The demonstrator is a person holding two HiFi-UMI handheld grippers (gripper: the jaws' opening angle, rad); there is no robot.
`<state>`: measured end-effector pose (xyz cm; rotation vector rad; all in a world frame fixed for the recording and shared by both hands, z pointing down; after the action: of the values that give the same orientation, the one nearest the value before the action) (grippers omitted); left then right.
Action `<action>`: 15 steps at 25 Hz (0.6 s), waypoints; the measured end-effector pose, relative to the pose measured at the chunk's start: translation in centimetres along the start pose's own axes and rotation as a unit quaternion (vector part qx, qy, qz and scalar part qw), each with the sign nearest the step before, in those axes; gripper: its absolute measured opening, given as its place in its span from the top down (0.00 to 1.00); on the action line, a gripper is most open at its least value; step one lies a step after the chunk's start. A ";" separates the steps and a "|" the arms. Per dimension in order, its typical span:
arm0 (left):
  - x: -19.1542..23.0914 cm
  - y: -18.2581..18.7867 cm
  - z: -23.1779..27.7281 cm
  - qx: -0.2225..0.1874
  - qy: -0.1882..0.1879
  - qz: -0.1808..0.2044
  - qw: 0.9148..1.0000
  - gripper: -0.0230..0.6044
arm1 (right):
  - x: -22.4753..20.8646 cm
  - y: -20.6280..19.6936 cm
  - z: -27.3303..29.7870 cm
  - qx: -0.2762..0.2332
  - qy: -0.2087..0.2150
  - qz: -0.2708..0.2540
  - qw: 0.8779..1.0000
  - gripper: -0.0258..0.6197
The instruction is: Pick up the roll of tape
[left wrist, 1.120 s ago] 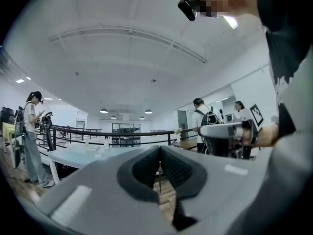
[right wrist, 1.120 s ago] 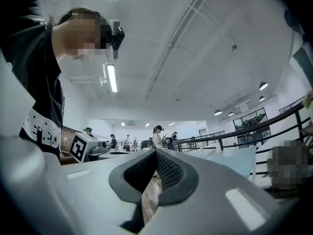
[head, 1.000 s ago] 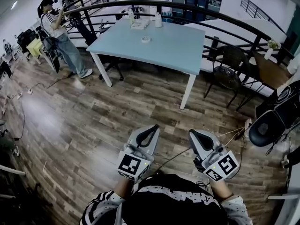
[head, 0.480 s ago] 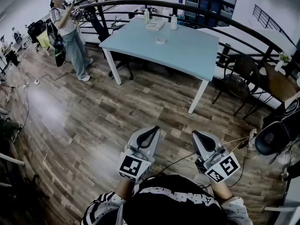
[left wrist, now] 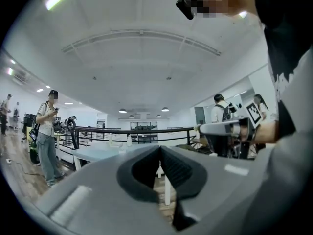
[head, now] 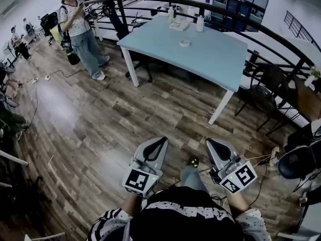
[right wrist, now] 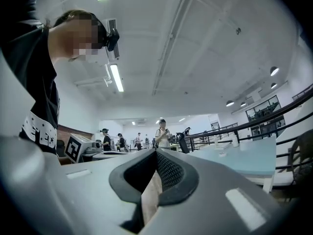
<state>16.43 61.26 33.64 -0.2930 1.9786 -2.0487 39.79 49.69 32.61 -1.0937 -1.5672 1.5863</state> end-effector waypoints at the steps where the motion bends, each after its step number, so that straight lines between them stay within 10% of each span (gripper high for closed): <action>1: 0.3 0.1 0.4 0.001 0.005 0.002 1.000 0.96 | -0.7 -0.1 0.6 -0.001 0.004 0.001 1.000 0.96; 15: 6.7 0.4 7.9 0.019 0.089 0.015 0.996 0.96 | -12.5 -1.1 11.4 -0.014 0.056 0.024 0.998 0.96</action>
<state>12.81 51.56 33.24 -0.0756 2.0266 -2.1587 35.08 33.53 34.48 -1.2213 -1.5040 1.5116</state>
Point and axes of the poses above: the fingertips, and each gripper's own axes: z forward along the fingers, x to its left, y out of its top, the point moved 10 cm from there along -z, backward along the fingers, and after that the axes turned 9 degrees about -y, right-handed, at the moved point
